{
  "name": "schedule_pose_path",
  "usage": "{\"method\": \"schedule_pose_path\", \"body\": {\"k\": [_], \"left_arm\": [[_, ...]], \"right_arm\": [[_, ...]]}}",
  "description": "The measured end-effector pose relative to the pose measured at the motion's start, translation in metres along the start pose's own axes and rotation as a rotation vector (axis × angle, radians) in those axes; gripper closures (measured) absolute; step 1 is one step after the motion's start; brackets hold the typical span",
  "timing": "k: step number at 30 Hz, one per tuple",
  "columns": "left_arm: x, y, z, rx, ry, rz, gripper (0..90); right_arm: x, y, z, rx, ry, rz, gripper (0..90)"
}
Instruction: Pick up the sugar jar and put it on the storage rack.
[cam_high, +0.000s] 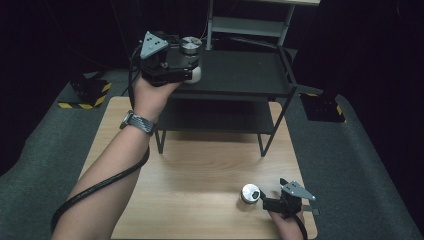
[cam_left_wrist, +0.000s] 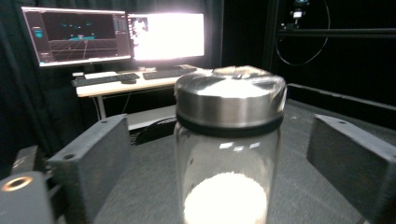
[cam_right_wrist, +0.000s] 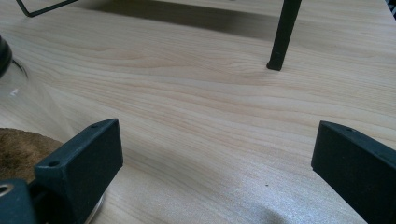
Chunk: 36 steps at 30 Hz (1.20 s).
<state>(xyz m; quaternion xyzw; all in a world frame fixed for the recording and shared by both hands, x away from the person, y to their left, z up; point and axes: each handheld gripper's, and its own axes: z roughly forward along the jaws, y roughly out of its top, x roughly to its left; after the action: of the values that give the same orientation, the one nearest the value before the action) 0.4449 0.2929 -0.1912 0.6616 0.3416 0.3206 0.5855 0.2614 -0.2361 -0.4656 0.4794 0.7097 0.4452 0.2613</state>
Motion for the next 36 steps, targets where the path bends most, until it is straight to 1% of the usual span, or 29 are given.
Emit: {"method": "schedule_pose_path", "body": {"k": [5,10,14,17,21,26,28,30,31,36], "left_arm": [[0.004,-0.006,-0.012,-0.008,-0.002,0.002,2.1],[0.009,-0.011,-0.026,-0.005,-0.018,-0.006,0.3],[0.009,-0.016,-0.04,-0.006,-0.023,0.005,0.3],[0.009,-0.018,-0.044,-0.003,-0.023,0.003,0.3],[0.007,-0.024,-0.055,-0.006,-0.021,0.02,0.3],[0.007,-0.033,-0.067,-0.01,-0.023,0.025,0.3],[0.007,-0.04,-0.073,-0.014,-0.029,0.015,0.3],[0.007,-0.045,-0.077,-0.014,-0.029,0.022,0.3],[0.005,-0.051,-0.081,-0.014,-0.027,0.026,0.3],[0.004,-0.062,-0.091,-0.008,-0.03,0.023,0.3]], "right_arm": [[0.001,0.0,0.0,0.003,-0.001,-0.004,1.9],[0.001,0.001,0.0,0.003,-0.002,-0.01,1.9],[0.001,0.001,0.001,0.006,-0.002,-0.01,2.0],[0.002,0.001,0.001,0.006,-0.003,-0.013,2.0],[0.002,0.001,0.001,0.007,-0.004,-0.015,2.0],[0.003,0.002,0.001,0.008,-0.005,-0.017,2.0],[0.003,0.002,0.001,0.009,-0.006,-0.019,2.0],[0.003,0.002,0.001,0.01,-0.007,-0.02,2.0],[0.003,0.002,0.001,0.01,-0.007,-0.021,1.9],[0.004,0.002,0.001,0.009,-0.007,-0.023,2.0]]}}
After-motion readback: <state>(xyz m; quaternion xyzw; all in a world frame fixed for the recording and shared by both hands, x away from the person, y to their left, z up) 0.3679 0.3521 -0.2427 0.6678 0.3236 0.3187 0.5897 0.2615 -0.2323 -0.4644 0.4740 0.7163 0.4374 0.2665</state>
